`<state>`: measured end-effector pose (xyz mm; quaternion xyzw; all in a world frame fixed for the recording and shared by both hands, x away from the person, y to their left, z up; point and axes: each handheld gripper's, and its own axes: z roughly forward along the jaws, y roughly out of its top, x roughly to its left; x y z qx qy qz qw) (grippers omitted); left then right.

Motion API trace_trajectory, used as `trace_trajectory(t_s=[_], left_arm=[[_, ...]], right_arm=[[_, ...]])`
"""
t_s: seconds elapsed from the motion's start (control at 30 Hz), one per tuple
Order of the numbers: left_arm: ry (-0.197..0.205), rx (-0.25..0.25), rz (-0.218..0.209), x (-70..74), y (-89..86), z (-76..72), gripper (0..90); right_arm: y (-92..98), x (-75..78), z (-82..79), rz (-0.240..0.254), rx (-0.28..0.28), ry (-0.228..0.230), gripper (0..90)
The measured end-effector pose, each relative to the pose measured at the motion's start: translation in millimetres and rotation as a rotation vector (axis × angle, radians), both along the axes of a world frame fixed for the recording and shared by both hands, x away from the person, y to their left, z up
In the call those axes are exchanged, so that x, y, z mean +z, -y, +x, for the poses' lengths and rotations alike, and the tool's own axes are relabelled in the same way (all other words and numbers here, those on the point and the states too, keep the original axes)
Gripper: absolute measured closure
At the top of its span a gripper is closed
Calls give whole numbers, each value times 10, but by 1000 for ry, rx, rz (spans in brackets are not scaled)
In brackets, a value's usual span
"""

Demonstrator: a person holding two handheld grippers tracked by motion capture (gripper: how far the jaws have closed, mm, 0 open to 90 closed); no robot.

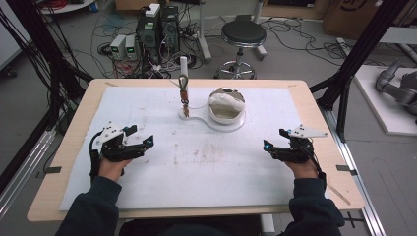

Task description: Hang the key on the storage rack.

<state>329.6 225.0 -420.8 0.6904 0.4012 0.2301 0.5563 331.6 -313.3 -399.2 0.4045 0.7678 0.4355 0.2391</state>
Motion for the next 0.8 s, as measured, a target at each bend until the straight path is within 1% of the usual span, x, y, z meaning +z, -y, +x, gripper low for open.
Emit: trace_trajectory(t_s=[0.07, 0.27, 0.8], left_arm=[[0, -2, 0, -2, 2, 1, 178], [25, 0, -10, 18, 0, -10, 178], [30, 8, -13, 30, -16, -6, 178]], right_arm=[[-1, -2, -1, 2, 0, -3, 213], [-10, -8, 0, -1, 1, -10, 212], [-5, -8, 5, 2, 5, -8, 213]])
